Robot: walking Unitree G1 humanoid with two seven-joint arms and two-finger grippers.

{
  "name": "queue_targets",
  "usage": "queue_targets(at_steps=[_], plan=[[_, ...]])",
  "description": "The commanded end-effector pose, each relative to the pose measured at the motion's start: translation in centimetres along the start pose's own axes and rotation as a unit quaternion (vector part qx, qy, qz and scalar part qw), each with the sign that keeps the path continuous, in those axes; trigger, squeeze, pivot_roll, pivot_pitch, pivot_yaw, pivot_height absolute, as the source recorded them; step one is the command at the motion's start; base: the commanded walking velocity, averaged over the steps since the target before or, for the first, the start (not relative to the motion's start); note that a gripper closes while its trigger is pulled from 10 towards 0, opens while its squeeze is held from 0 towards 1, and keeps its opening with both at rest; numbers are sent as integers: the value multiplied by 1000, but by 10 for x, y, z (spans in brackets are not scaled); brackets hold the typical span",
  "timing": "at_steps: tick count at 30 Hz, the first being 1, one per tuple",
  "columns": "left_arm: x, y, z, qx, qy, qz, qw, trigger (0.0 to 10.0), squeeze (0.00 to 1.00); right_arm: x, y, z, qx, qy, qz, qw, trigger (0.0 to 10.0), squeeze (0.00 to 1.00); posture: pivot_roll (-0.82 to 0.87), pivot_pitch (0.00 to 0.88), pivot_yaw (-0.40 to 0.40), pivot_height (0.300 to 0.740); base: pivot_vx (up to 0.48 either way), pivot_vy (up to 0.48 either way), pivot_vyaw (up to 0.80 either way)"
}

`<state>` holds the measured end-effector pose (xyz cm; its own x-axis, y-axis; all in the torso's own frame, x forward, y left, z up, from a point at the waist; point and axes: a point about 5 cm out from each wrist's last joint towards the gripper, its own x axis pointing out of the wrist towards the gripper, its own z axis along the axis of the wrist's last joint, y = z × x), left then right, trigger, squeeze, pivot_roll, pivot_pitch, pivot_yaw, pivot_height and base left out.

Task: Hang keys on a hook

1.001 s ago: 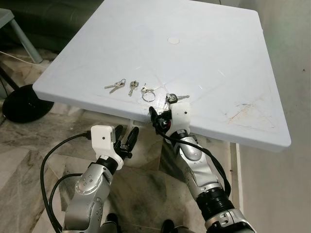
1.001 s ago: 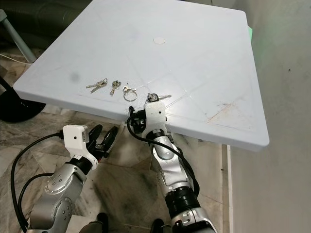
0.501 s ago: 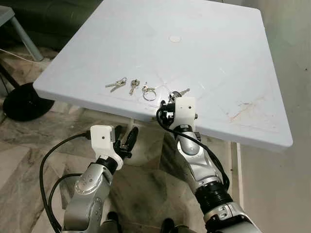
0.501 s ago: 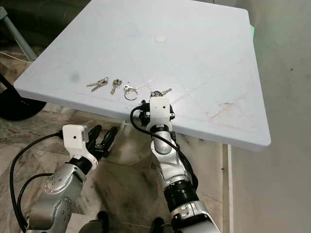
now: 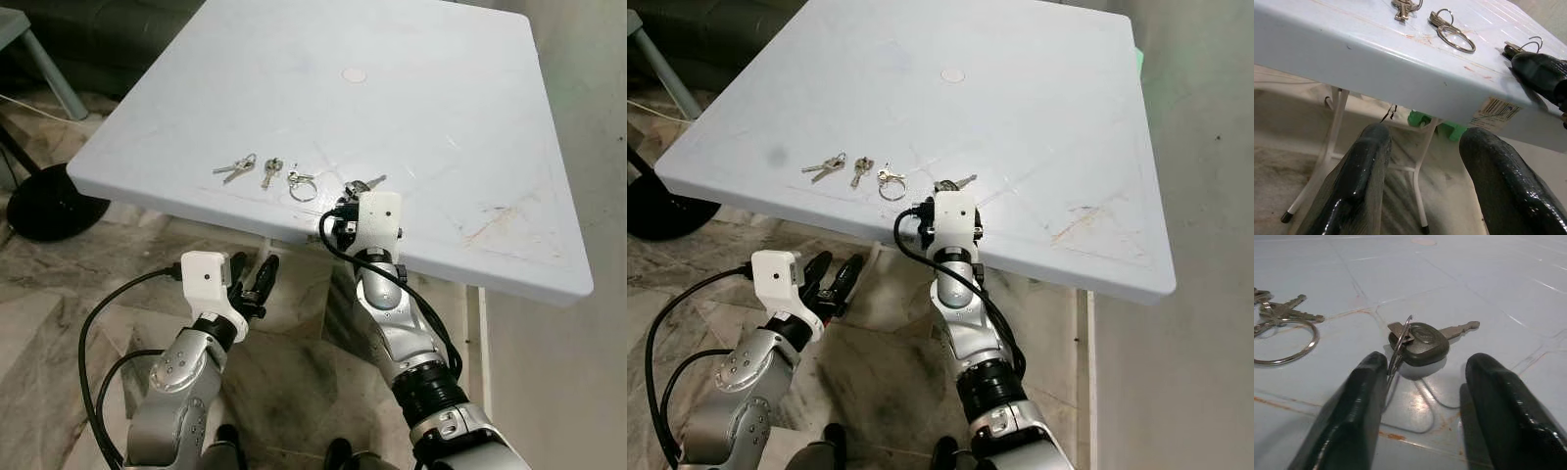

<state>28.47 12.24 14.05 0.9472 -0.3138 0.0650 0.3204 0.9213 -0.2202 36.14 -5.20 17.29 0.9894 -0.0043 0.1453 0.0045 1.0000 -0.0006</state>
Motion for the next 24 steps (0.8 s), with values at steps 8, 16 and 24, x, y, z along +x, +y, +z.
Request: queue_targets(at_steps=[8, 16, 24], plan=[[-4, -1, -2, 0, 6, 4, 1000, 10000, 0, -4, 19, 0, 41, 15, 1, 999, 0, 0, 246, 326, -72, 740, 0, 0, 0], [-4, -1, -1, -1, 8, 6, 1000, 10000, 0, -4, 20, 0, 39, 13, -2, 999, 0, 0, 247, 327, -72, 740, 0, 0, 0], [-4, -1, -2, -1, 10, 8, 1000, 10000, 0, -4, 18, 1, 40, 7, -6, 999, 0, 0, 243, 326, -70, 740, 0, 0, 0]])
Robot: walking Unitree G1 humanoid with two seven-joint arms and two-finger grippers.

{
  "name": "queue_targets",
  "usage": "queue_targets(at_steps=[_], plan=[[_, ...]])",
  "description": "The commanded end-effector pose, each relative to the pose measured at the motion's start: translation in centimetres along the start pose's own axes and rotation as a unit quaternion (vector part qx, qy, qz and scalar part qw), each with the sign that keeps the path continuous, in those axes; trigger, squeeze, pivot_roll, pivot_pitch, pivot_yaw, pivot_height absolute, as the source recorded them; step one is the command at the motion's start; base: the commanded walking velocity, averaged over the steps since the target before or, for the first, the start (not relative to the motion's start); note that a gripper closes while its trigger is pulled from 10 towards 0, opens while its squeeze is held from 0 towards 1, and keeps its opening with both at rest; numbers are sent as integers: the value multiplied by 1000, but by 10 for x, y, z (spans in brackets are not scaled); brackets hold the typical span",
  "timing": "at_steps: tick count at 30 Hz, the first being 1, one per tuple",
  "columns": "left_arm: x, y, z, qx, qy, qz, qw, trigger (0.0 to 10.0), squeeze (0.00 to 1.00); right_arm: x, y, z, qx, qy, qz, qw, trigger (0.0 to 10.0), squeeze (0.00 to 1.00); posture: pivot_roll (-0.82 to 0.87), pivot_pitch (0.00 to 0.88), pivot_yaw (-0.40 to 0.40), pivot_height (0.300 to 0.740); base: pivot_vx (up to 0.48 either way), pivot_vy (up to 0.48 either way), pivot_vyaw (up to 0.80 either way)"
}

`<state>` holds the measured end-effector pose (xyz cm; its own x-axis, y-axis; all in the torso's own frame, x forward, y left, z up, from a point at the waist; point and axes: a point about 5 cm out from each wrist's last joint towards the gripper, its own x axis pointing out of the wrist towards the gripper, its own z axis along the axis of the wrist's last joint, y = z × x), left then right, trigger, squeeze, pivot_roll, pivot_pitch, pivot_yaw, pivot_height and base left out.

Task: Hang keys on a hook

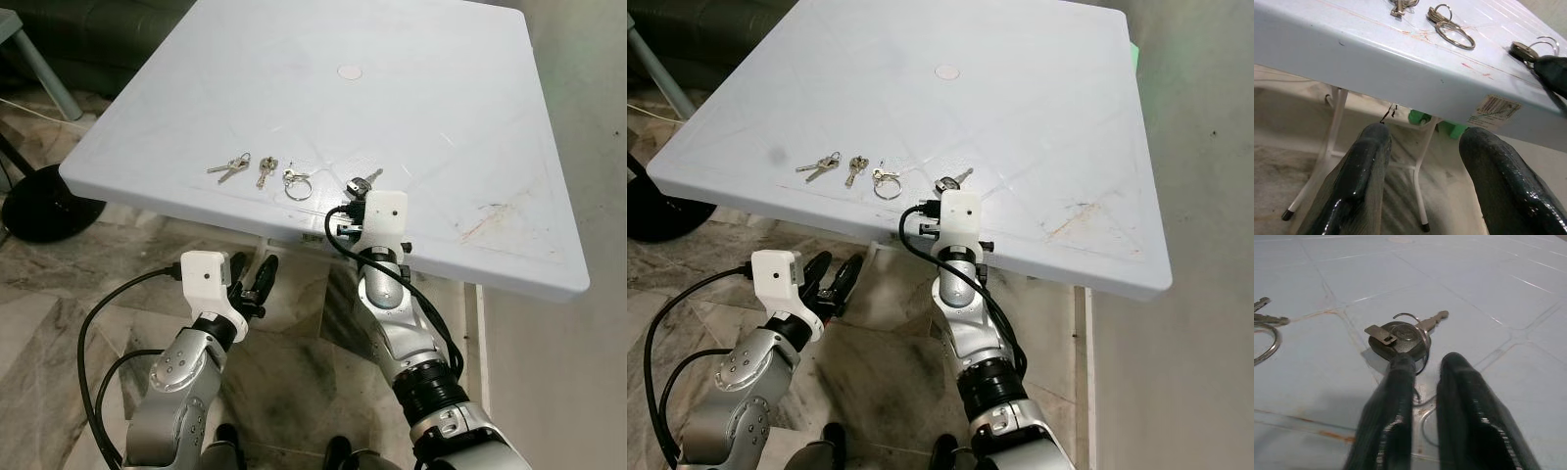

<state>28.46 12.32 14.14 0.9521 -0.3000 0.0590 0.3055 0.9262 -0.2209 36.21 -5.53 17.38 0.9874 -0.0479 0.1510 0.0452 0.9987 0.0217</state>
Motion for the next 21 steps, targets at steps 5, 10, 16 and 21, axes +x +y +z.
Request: queue_targets(at_steps=[5, 10, 16, 21], plan=[[-3, -1, -3, -2, 9, 0, 1000, 10000, 0, -8, 19, 1, 45, 0, 21, 999, 0, 0, 242, 325, -70, 740, 0, 0, 0], [-2, -1, -4, -3, 9, 1, 1000, 10000, 0, -7, 17, 3, 39, -8, 13, 999, 0, 0, 240, 320, -70, 740, 0, 0, 0], [-2, -1, -4, -3, 10, 3, 1000, 10000, 0, -7, 17, 3, 41, -11, 11, 999, 0, 0, 239, 313, -69, 740, 0, 0, 0], [0, -2, -5, -5, 10, 2, 1000, 10000, 0, -7, 13, 4, 44, -19, 9, 999, 0, 0, 233, 305, -67, 740, 0, 0, 0]])
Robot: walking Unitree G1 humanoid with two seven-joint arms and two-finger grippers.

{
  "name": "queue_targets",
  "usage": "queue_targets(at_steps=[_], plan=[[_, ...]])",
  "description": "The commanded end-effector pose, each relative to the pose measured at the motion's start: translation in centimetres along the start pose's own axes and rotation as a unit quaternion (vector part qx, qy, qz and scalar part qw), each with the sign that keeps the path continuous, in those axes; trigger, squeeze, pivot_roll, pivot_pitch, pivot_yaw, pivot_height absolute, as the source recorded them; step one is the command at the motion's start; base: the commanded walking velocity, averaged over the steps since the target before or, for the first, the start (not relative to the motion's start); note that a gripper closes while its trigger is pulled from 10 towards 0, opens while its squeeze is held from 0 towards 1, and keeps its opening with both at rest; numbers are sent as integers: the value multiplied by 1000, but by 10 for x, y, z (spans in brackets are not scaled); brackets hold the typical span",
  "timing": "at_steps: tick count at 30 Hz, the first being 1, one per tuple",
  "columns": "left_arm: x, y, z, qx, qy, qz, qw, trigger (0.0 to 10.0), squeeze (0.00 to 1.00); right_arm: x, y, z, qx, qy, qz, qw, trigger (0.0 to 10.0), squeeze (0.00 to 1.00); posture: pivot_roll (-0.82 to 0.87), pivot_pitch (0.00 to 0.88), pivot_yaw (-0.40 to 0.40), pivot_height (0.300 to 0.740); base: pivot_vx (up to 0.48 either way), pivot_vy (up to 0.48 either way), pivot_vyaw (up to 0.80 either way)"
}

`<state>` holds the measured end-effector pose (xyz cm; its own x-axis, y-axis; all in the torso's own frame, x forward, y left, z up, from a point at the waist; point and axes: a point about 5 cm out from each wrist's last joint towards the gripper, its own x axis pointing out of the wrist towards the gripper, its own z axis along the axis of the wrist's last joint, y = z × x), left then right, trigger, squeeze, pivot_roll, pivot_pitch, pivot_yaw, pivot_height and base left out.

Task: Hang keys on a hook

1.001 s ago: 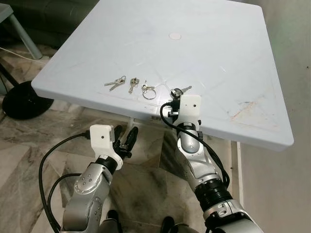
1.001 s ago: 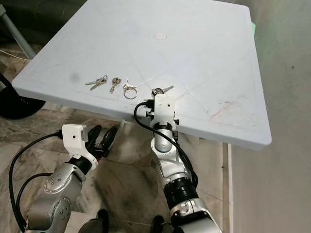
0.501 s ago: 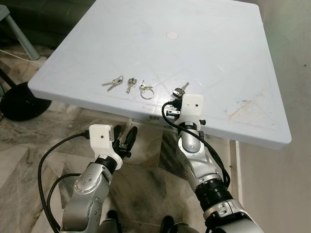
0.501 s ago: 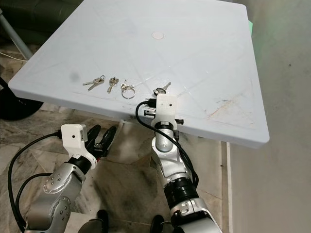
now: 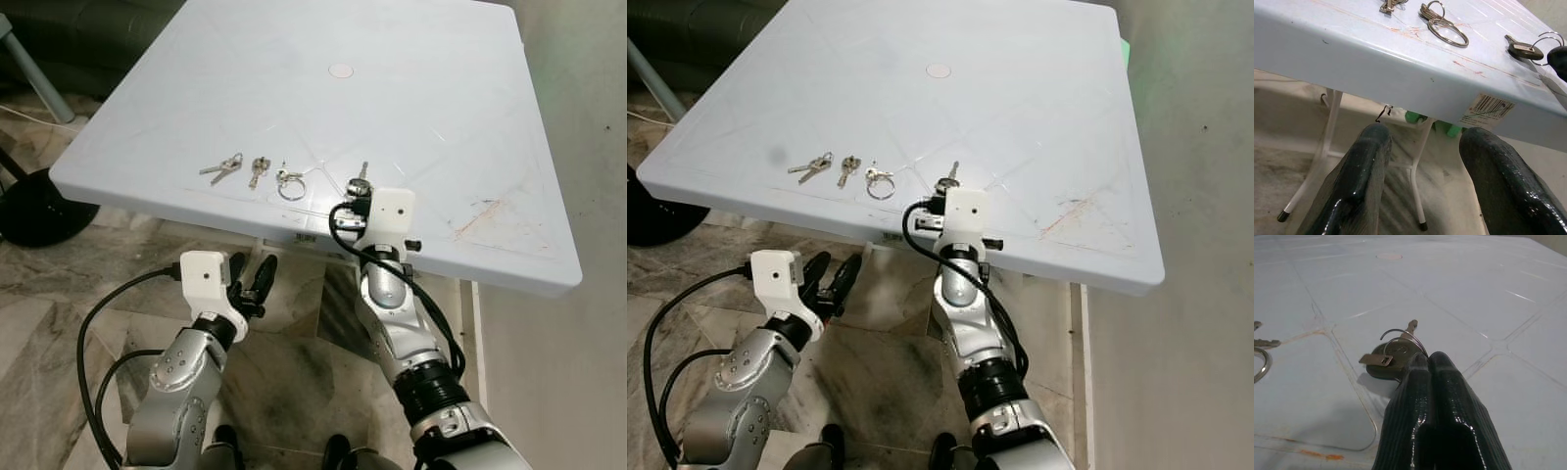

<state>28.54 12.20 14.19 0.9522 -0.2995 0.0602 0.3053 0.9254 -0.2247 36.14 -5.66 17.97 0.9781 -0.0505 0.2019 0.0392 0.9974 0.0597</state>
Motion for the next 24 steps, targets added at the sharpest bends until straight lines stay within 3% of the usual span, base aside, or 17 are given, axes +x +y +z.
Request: queue_targets(at_steps=[1, 2, 3, 5, 6, 9, 10, 11, 13, 14, 15, 18, 19, 22, 23, 24], plan=[[0, -2, -5, -3, 11, 1, 1000, 10000, 0, -7, 12, -3, 22, 5, 13, 1000, 0, 0, 233, 305, -67, 740, 0, 0, 0], [0, -2, -5, -3, 11, 1, 1000, 10000, 0, -7, 12, -3, 22, 5, 13, 1000, 0, 0, 233, 305, -67, 740, 0, 0, 0], [0, -2, -5, -3, 10, 1, 1000, 10000, 0, -7, 12, -3, 19, 4, 19, 1000, 9725, 0, 233, 305, -67, 740, 0, 0, 0], [0, -2, -5, -3, 10, 0, 1000, 10000, 0, -7, 12, -5, 28, 9, 29, 999, 10000, 20, 228, 302, -66, 740, 0, 0, 0], [0, -2, -5, -3, 10, 0, 1000, 10000, 0, -8, 11, -4, 29, 2, 30, 999, 10000, 1000, 228, 302, -66, 740, 0, 0, 0], [1, -2, -5, -4, 10, 0, 1000, 10000, 0, -8, 12, -6, 25, 10, 34, 999, 10000, 1000, 229, 304, -66, 740, 0, 0, 0], [1, -2, -5, -3, 10, 0, 1000, 10000, 0, -8, 13, -7, 25, 15, 40, 999, 10000, 345, 229, 305, -66, 740, 0, 0, 0], [0, -1, -5, -3, 10, 1, 1000, 10000, 0, -9, 14, -7, 30, 13, 44, 999, 10000, 424, 229, 305, -66, 740, 0, 0, 0], [0, -1, -5, -3, 10, 1, 1000, 10000, 0, -9, 14, -7, 31, 12, 45, 998, 10000, 404, 232, 308, -67, 740, 0, 0, 0], [0, -1, -5, -4, 10, 3, 1000, 10000, 0, -8, 16, -8, 30, 20, 51, 998, 10000, 39, 232, 308, -67, 740, 0, 0, 0], [0, 0, -4, -4, 10, 3, 1000, 10000, 0, -8, 18, -8, 36, 21, 60, 997, 10000, 0, 236, 309, -67, 740, 0, 0, 0], [-1, 1, -4, -3, 10, 6, 1000, 10000, 0, -9, 20, -8, 43, 22, 67, 997, 10000, 0, 238, 310, -68, 740, 0, 0, 0], [-1, 1, -4, -3, 10, 6, 1000, 10000, 0, -10, 22, -5, 60, 10, 82, 995, 10000, 1000, 241, 310, -69, 740, 0, 0, 0], [-1, 2, -3, -3, 9, 8, 1000, 10000, 0, -8, 21, -5, 36, 15, 66, 997, 10000, 1000, 242, 311, -68, 740, 0, 0, 0], [-1, 2, -3, -3, 9, 8, 1000, 10000, 0, -7, 20, -8, 24, 26, 61, 998, 10000, 859, 241, 311, -67, 740, 0, 0, 0], [-1, 2, -3, -3, 9, 8, 1000, 10000, 0, -8, 21, -9, 27, 27, 65, 997, 10000, 471, 241, 312, -67, 740, 0, 0, 0]])
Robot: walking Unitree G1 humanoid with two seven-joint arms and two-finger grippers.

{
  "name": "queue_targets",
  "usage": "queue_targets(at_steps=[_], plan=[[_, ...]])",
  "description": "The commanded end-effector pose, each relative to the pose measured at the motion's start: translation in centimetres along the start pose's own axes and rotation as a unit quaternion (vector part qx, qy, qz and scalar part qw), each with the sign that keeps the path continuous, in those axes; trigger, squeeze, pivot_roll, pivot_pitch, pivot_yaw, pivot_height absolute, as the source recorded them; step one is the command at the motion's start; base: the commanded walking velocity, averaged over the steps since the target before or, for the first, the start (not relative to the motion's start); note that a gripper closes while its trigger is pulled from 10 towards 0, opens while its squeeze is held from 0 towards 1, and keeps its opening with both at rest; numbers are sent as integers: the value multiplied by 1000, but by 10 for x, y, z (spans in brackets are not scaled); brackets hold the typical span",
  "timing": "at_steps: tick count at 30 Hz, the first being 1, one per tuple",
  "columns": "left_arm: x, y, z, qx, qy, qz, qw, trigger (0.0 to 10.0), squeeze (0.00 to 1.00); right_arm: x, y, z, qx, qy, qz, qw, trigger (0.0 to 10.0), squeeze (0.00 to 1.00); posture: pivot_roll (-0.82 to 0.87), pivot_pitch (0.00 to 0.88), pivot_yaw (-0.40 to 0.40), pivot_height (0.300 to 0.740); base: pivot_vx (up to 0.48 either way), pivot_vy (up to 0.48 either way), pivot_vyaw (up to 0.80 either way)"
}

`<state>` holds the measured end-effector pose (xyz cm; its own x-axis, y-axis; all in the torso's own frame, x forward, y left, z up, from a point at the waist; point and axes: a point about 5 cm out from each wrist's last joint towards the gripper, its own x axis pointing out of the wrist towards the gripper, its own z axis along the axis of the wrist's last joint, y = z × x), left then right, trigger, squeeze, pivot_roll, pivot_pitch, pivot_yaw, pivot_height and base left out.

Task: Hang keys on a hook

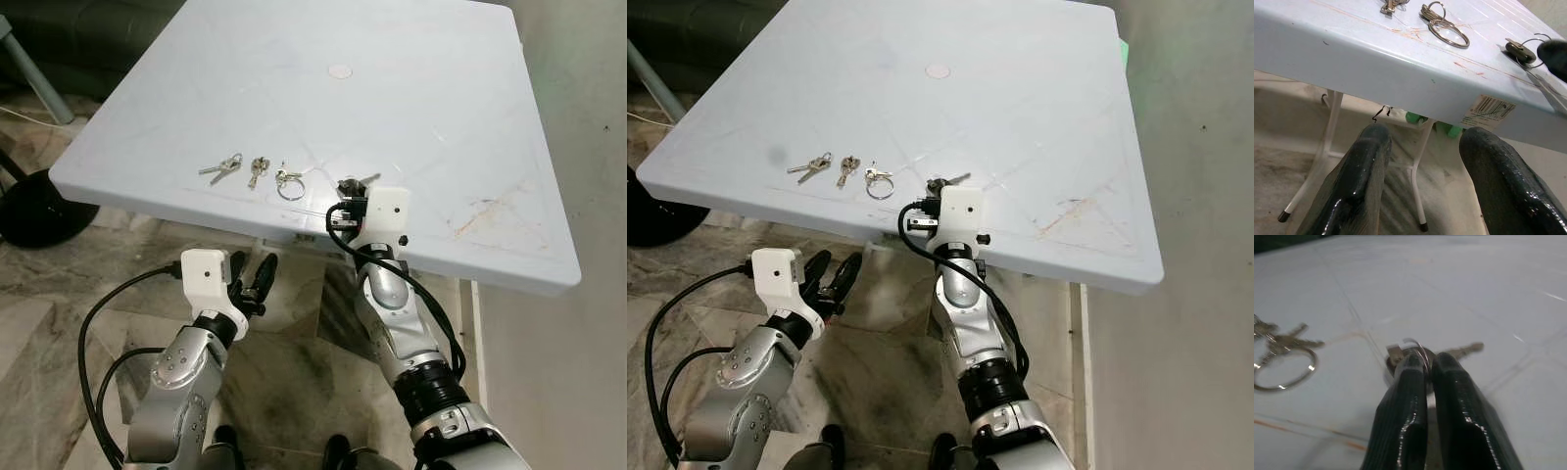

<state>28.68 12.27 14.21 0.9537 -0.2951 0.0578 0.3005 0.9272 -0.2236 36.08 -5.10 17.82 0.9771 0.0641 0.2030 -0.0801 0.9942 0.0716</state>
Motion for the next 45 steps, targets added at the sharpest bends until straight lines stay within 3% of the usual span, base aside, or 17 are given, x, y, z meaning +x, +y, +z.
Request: queue_targets(at_steps=[1, 13, 14, 15, 16, 17, 18, 19, 24, 29, 37, 41, 45], plan=[[-2, 1, -3, -4, 9, 5, 1000, 10000, 0, -5, 16, -8, 19, 25, 14, 999, 10000, 0, 240, 313, -66, 740, 0, 0, 0], [-2, 0, -3, -5, 9, 5, 1000, 10000, 0, -6, 24, -2, 29, 7, 29, 999, 10000, 0, 238, 316, -67, 740, 0, 0, 0], [-2, 0, -3, -6, 9, 6, 1000, 10000, 0, -7, 24, -1, 28, -2, 28, 999, 3843, 0, 241, 317, -69, 740, 0, 0, 0], [-2, 0, -3, -7, 8, 6, 1000, 10000, 0, -7, 24, 0, 26, -4, 27, 999, 3843, 0, 241, 317, -69, 740, 0, 0, 0], [-2, 0, -3, -7, 8, 7, 1000, 10000, 0, -8, 24, -1, 24, -3, 27, 999, 1647, 0, 242, 317, -70, 740, 0, 0, 0], [-3, 1, -3, -7, 8, 8, 1000, 10000, 0, -8, 25, -1, 26, 2, 29, 999, 667, 0, 242, 317, -70, 740, 0, 0, 0], [-3, 1, -3, -7, 8, 8, 1000, 10000, 0, -8, 25, -1, 26, 2, 29, 999, 667, 0, 242, 317, -70, 740, 0, 0, 0], [-3, 1, -3, -7, 8, 9, 1000, 10000, 0, -9, 24, -2, 16, -4, 21, 1000, 0, 0, 243, 317, -71, 740, 0, 0, 0], [-2, 1, -3, -9, 7, 10, 1000, 10000, 0, -11, 26, -2, 28, -5, 53, 998, 0, 0, 238, 318, -71, 740, 0, 0, 0], [-2, 1, -3, -10, 7, 10, 1000, 10000, 0, -11, 22, -1, 16, -10, 48, 999, 0, 0, 235, 317, -71, 740, 0, 0, 0], [-1, 0, -2, -11, 7, 7, 1000, 10000, 0, -11, 22, 3, 41, -25, 68, 997, 0, 0, 234, 312, -68, 740, 0, 0, 0], [2, -3, 1, -9, 1, 2, 1000, 10000, 0, -13, 26, 12, 76, -54, 130, 987, 0, 0, 235, 300, -66, 740, 0, 0, 0], [6, -2, 2, -8, -4, -1, 1000, 10000, 0, -14, 25, 17, 70, -84, 152, 982, 0, 0, 228, 284, -66, 740, 0, 0, 0]])
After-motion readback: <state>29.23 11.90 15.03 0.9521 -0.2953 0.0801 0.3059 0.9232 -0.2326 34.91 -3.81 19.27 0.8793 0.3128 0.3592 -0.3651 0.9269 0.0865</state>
